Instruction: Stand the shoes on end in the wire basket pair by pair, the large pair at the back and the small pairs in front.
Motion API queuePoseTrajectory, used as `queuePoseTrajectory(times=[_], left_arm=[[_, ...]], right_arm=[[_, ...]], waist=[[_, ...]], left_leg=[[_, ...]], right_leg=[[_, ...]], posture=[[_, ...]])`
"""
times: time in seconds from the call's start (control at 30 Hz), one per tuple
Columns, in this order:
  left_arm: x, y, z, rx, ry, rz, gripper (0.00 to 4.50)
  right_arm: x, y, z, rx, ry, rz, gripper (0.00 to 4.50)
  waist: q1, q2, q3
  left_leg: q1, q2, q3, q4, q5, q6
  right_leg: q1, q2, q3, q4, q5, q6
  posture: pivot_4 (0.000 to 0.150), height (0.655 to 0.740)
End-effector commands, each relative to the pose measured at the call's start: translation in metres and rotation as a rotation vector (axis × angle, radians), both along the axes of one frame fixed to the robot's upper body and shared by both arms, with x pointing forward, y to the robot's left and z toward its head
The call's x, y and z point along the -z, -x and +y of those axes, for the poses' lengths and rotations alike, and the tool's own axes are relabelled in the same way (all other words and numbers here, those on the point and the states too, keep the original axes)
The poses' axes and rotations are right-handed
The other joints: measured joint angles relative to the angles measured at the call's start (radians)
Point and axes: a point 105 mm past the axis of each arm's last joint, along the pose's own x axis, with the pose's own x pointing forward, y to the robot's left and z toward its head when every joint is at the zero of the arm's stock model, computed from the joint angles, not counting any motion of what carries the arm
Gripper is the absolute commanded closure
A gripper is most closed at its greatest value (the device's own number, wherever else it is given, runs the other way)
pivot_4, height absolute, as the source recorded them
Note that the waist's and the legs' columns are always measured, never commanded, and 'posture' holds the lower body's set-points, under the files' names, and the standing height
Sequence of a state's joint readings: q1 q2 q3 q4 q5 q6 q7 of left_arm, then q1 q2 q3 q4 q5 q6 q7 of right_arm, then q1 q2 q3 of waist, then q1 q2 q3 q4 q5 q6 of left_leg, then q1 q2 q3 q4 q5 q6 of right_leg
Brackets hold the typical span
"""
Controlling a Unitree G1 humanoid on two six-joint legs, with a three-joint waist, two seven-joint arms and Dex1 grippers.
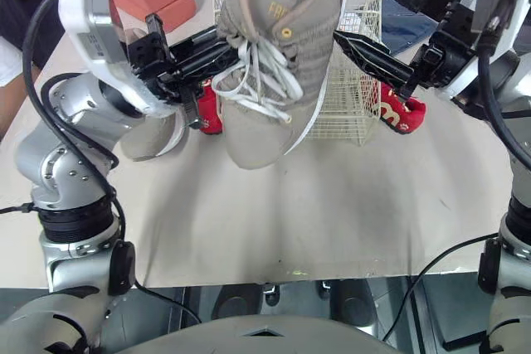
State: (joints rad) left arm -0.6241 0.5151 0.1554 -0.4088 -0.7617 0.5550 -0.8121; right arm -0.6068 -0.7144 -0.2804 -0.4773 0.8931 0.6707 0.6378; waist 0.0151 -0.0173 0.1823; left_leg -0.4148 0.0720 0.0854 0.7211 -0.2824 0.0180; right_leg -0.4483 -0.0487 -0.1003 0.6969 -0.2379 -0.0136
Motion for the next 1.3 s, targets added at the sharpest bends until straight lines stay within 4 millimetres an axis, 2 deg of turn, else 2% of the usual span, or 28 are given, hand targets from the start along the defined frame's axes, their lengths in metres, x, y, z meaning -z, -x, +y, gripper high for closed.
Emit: queuePoseTrajectory(times=[0.03, 0.2, 0.53, 0.63, 0.73, 0.9, 0.93, 1.03, 1.1, 1.13, 1.17, 1.23, 1.3], left_arm=[[-0.012, 0.004, -0.009, -0.02, 0.014, -0.119, 4.46], [-0.014, -0.009, -0.002, -0.129, 0.029, -0.194, 4.46], [-0.002, -0.016, -0.016, -0.171, 0.044, -0.258, 4.46], [-0.001, -0.019, -0.016, -0.186, 0.051, -0.256, 4.46], [0.001, -0.021, -0.016, -0.192, 0.059, -0.247, 4.46], [0.008, -0.022, -0.022, -0.177, 0.041, -0.213, 4.46], [0.01, -0.022, -0.023, -0.169, 0.037, -0.204, 4.46], [0.01, -0.021, -0.022, -0.149, 0.036, -0.187, 4.46], [0.008, -0.02, -0.019, -0.14, 0.039, -0.183, 3.46], [0.006, -0.02, -0.018, -0.14, 0.041, -0.187, 3.26], [0.004, -0.019, -0.016, -0.141, 0.043, -0.191, 2.7], [0.0, -0.02, -0.013, -0.159, 0.042, -0.211, 1.99], [-0.005, -0.023, -0.007, -0.193, 0.044, -0.233, 0.98]], right_arm=[[-0.003, 0.005, 0.008, 0.006, -0.036, -0.014, 0.04], [-0.003, 0.003, 0.016, -0.005, -0.09, 0.004, 0.04], [0.0, -0.022, 0.027, 0.099, -0.18, 0.068, 0.04], [0.0, -0.025, 0.028, 0.114, -0.197, 0.078, 0.87], [0.001, -0.027, 0.029, 0.126, -0.201, 0.078, 2.23], [0.001, -0.03, 0.031, 0.135, -0.2, 0.07, 4.21], [0.001, -0.031, 0.031, 0.134, -0.195, 0.068, 4.44], [0.001, -0.03, 0.033, 0.126, -0.185, 0.061, 4.48], [-0.004, -0.029, 0.033, 0.117, -0.21, 0.051, 4.5], [-0.008, -0.029, 0.033, 0.114, -0.229, 0.046, 4.5], [-0.012, -0.029, 0.032, 0.113, -0.247, 0.041, 4.5], [-0.017, -0.029, 0.031, 0.113, -0.273, 0.03, 4.5], [-0.026, -0.03, 0.028, 0.122, -0.317, 0.008, 4.5]], waist=[[0.0, 0.0, 0.0], [-0.001, 0.0, 0.0], [-0.001, 0.0, 0.0], [-0.001, 0.0, 0.0], [-0.001, 0.0, 0.0], [0.0, 0.0, 0.0], [0.0, 0.0, 0.0], [0.0, 0.0, 0.0], [-0.001, 0.0, 0.0], [-0.001, 0.0, 0.0], [-0.001, 0.0, 0.0], [-0.001, 0.0, 0.0], [-0.001, 0.0, 0.0]], left_leg=[[0.0, 0.0, 0.0, 0.0, 0.0, 0.0], [0.0, 0.0, 0.0, 0.0, 0.0, 0.0], [-0.001, 0.0, 0.001, 0.0, 0.0, 0.0], [-0.001, 0.0, 0.001, 0.0, 0.0, 0.0], [-0.001, 0.0, 0.001, 0.0, 0.0, 0.0], [-0.001, 0.0, 0.001, 0.0, 0.0, 0.0], [-0.001, 0.0, 0.001, 0.0, 0.0, 0.0], [-0.001, 0.0, 0.0, 0.0, 0.0, 0.0], [-0.001, 0.0, 0.0, 0.0, 0.0, 0.0], [-0.001, 0.0, 0.0, 0.0, 0.0, 0.0], [0.0, 0.0, 0.0, 0.0, 0.0, 0.0], [-0.001, 0.0, 0.0, 0.0, 0.0, 0.0], [-0.001, 0.0, 0.0, 0.0, 0.0, 0.0]], right_leg=[[0.0, 0.0, 0.0, 0.0, 0.0, 0.0], [0.0, 0.0, 0.0, 0.0, 0.0, 0.0], [0.0, 0.001, 0.0, 0.0, 0.0, 0.0], [0.0, 0.001, 0.0, 0.0, 0.0, 0.0], [0.0, 0.001, 0.0, 0.0, 0.0, 0.0], [0.0, 0.001, 0.0, 0.0, 0.0, 0.0], [0.0, 0.001, 0.0, 0.0, 0.0, 0.0], [0.0, 0.001, -0.001, 0.0, 0.0, 0.0], [0.0, 0.0, -0.001, 0.0, 0.0, 0.0], [0.0, 0.0, -0.001, 0.0, 0.0, 0.0], [0.0, 0.0, 0.0, 0.0, 0.0, 0.0], [0.0, 0.001, -0.001, 0.0, 0.0, 0.0], [0.0, 0.001, -0.001, 0.0, 0.0, 0.0]], posture=[[0.15, 0.686], [0.15, 0.686], [0.15, 0.686], [0.15, 0.686], [0.15, 0.686], [0.15, 0.686], [0.15, 0.686], [0.15, 0.686], [0.15, 0.686], [0.15, 0.686], [0.15, 0.686], [0.15, 0.686], [0.15, 0.686]])
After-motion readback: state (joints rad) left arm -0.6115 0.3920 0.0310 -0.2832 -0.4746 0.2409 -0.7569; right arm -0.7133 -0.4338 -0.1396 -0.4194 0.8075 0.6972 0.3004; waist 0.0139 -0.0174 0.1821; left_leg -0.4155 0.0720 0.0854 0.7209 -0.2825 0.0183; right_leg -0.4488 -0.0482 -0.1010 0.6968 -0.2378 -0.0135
